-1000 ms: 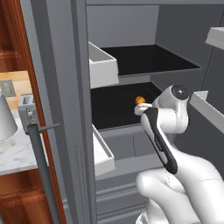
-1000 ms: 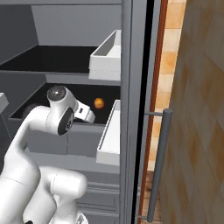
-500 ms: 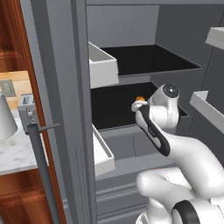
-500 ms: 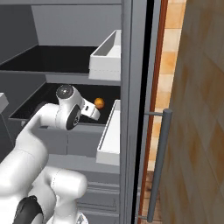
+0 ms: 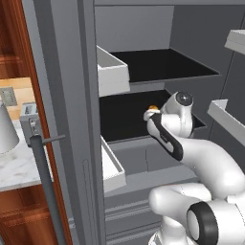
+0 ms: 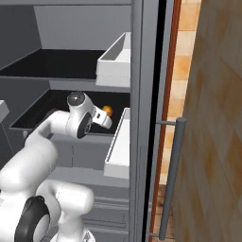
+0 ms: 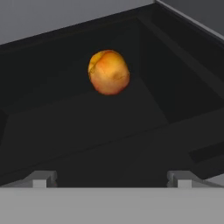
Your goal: Retrieve the banana and peach from the fridge and place them into the bowl on the dining table.
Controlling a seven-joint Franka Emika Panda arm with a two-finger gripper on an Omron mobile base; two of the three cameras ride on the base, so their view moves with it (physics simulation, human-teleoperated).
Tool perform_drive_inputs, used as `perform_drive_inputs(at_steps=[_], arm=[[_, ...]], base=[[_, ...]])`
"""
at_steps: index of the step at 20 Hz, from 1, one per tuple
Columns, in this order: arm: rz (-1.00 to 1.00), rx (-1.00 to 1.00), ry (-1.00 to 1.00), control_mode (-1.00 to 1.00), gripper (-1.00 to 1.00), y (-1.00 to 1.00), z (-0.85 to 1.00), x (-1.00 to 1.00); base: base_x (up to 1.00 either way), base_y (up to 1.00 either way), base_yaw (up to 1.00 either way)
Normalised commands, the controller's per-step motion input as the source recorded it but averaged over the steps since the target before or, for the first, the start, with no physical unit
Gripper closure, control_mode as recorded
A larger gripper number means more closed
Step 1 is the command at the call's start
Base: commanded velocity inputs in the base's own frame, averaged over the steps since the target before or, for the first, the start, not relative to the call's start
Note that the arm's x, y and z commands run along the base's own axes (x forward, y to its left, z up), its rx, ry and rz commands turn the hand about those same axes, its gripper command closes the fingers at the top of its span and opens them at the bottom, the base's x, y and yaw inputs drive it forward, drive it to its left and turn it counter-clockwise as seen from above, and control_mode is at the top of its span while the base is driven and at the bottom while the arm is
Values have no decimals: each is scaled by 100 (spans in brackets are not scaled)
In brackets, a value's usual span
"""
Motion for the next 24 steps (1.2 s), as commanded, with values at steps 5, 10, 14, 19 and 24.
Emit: perform_drive_inputs(at_steps=[5, 10, 14, 19, 24], arm=[[0, -3, 0, -100, -100, 0, 0, 13], [0, 0, 0, -100, -100, -5, 0, 7], [0, 0, 0, -100, -100, -8, 0, 17], [0, 0, 0, -100, -100, -8, 0, 25], [0, 0, 0, -100, -100, -3, 0, 26]], base=[[0, 0, 0], [0, 0, 0], [0, 0, 0], [0, 0, 0], [0, 0, 0]])
